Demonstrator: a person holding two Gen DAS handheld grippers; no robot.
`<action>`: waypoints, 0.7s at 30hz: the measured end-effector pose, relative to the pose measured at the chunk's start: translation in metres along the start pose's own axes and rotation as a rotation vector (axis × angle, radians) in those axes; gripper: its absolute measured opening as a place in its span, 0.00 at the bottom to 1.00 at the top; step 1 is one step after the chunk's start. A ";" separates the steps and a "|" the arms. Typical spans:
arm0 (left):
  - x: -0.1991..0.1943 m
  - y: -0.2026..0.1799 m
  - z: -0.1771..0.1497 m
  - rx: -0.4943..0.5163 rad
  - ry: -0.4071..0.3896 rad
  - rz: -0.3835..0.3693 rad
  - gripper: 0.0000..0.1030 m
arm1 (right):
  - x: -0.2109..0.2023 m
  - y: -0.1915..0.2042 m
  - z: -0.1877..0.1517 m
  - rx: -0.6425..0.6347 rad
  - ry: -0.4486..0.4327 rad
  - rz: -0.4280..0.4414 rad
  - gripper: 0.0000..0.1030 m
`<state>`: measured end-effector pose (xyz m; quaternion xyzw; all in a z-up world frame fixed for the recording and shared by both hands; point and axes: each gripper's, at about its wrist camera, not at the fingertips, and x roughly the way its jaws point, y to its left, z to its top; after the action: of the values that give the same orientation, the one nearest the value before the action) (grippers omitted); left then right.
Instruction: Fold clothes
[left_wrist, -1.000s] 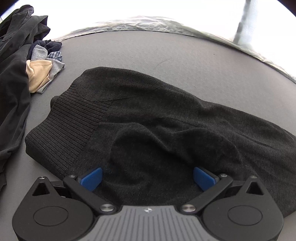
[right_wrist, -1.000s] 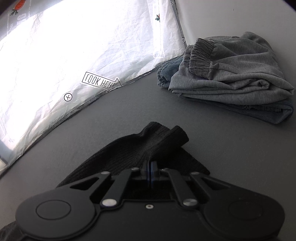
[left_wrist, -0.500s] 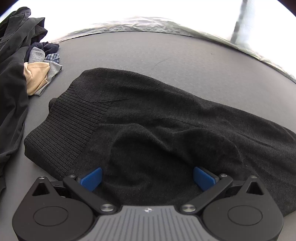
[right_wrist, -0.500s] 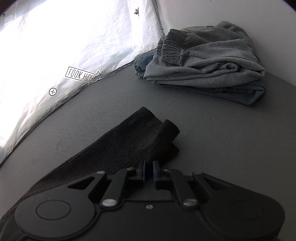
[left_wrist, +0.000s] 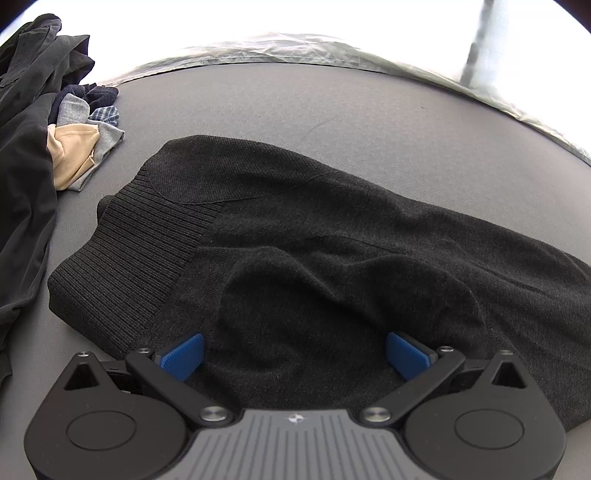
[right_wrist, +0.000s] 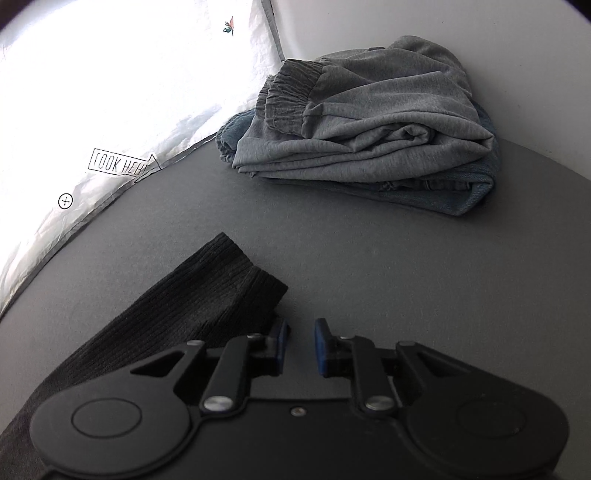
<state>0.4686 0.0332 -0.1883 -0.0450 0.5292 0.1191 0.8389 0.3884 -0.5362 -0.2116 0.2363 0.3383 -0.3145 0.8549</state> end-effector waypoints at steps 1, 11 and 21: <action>0.000 0.000 0.000 0.000 0.001 0.000 1.00 | 0.000 0.001 -0.001 0.004 -0.003 0.008 0.18; 0.000 0.001 0.000 0.006 0.001 -0.004 1.00 | 0.003 0.018 -0.005 -0.034 -0.005 0.025 0.35; 0.001 0.002 0.002 0.007 0.009 -0.007 1.00 | -0.006 0.030 0.000 -0.217 -0.148 -0.051 0.04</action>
<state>0.4705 0.0355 -0.1885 -0.0442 0.5331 0.1140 0.8372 0.4058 -0.5137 -0.2013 0.1098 0.3122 -0.3141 0.8898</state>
